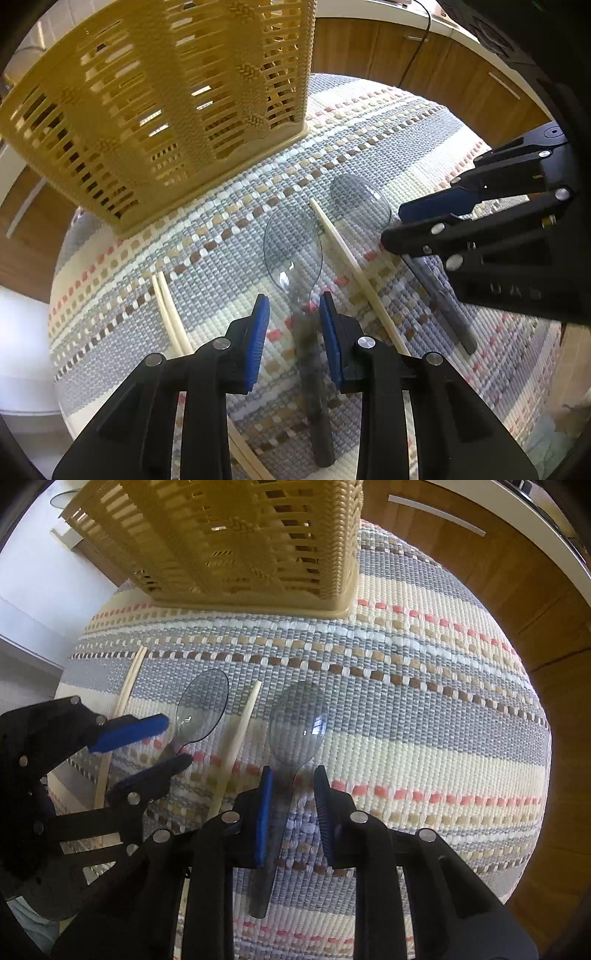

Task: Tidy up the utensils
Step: 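Return both tools to the mat and grasp a clear spoon with each, then lift the clear spoon in the left tool into the caddy while the right tool drops its spoon in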

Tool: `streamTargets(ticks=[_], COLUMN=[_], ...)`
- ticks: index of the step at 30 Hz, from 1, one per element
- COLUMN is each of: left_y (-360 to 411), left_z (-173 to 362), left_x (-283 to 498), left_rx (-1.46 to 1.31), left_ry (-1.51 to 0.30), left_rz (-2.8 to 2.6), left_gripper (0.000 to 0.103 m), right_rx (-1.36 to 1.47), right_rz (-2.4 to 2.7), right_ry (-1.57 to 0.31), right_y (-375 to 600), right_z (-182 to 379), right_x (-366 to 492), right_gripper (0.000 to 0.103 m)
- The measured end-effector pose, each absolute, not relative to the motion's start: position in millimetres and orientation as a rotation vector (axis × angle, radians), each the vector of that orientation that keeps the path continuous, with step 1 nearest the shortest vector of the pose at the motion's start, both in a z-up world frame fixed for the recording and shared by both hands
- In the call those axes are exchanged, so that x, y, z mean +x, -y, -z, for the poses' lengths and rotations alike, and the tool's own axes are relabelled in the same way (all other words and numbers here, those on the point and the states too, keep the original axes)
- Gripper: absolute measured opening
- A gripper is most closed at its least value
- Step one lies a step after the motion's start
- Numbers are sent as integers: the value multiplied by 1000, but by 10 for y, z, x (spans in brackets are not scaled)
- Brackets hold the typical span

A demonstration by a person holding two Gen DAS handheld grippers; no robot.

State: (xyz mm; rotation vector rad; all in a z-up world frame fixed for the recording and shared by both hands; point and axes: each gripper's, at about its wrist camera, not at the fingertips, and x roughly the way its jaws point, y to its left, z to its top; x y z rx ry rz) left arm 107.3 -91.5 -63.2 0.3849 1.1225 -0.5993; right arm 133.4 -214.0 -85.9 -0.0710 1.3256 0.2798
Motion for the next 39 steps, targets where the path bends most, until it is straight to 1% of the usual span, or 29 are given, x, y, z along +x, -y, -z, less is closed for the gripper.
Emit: streamTargets(ticks=[4,5,6,7,8,13,17,20,24,27,34,39], left_y=[969,988,995,1002,987,896,760,644,429,299,-64,-116], left_z=[627,625,620,611,604,506,312,138,-224,-551,-1381,-1734], left_x=[1092,1092,1087,1072,1084,1040,987,948,810,744,613,540], left_rx=[397,402,402,399,375,285,224,195,123,77,-66,-137], left_ry=[-1125,-1122,-1117,-1113,-1113,-1059,-997,-940,-801,-691,-372,-214], left_rz=[583,579,574,561,550,563,577,587,614,609,612,604], left_gripper=[26,23,12,10,10,10,10,10,10,10,10,10], right_rx=[-125,-138,-153,-169,-172,-110,-89,-88,-74,-75,-67,-26], right_rz=[-279,-280,-281,-279,-282,-328,-356,-368,-385,-392,-407,-378], right_ry=[-1333,-1333,-1329,-1322,-1319,-1294,-1263,-1217,-1142,-1047,-827,-665], right_y=[2055,2035,2010,1987,1989,2013,2089,2165,2294,2350,2534,2557], right_z=[881,884,886,890,892,880,814,663,359,-13,-803,-1274], right_x=[1359,1355,1345,1335,1321,1233,1085,973,834,758,789,856], right_gripper=[20,19,16,12,10,10,10,10,10,10,10,10])
